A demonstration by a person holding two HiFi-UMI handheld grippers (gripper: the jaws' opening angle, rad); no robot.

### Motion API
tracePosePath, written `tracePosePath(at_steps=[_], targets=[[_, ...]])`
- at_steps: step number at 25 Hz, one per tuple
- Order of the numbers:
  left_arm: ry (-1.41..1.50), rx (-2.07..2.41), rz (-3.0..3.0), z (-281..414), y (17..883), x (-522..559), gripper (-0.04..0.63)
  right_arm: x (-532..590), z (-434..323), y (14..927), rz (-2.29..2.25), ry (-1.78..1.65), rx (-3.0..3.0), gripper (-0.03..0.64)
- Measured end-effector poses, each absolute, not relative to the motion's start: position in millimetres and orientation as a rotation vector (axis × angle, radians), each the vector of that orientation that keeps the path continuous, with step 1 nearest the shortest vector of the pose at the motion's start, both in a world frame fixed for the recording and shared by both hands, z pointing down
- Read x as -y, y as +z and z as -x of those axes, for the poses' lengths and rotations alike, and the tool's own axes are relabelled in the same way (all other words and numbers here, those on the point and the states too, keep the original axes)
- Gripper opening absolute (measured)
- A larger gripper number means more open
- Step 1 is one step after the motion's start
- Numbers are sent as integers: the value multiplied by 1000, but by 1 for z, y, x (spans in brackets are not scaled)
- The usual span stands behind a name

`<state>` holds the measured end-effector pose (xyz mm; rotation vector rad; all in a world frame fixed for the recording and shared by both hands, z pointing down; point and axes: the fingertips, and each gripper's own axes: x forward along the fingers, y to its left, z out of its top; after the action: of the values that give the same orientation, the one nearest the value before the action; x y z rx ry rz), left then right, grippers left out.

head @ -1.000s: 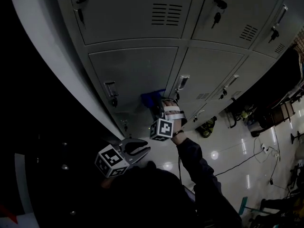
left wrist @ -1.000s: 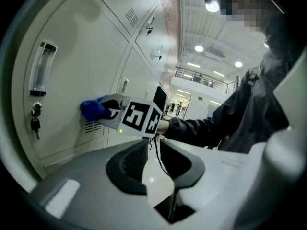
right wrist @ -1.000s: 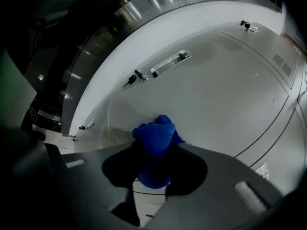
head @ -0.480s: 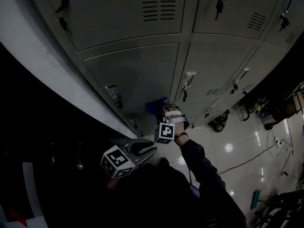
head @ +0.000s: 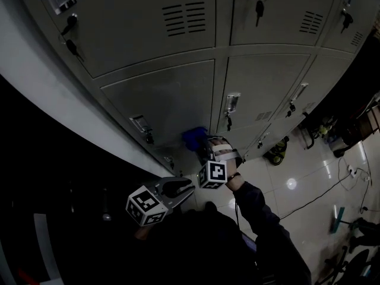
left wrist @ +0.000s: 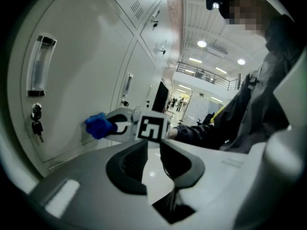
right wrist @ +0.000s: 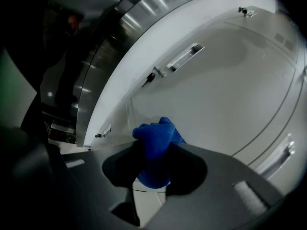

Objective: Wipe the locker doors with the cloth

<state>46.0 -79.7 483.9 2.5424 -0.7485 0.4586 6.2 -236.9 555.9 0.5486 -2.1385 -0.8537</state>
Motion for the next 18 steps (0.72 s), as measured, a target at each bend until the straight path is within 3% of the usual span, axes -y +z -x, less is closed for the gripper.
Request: tracePosePath(at_steps=[11, 18], targets=[[418, 716, -2576, -48, 482, 89, 55, 255, -50, 308, -848, -1210, 2125, 124], [408, 717, -2582, -47, 478, 93, 55, 275, -54, 224, -977, -1308, 2125, 124]])
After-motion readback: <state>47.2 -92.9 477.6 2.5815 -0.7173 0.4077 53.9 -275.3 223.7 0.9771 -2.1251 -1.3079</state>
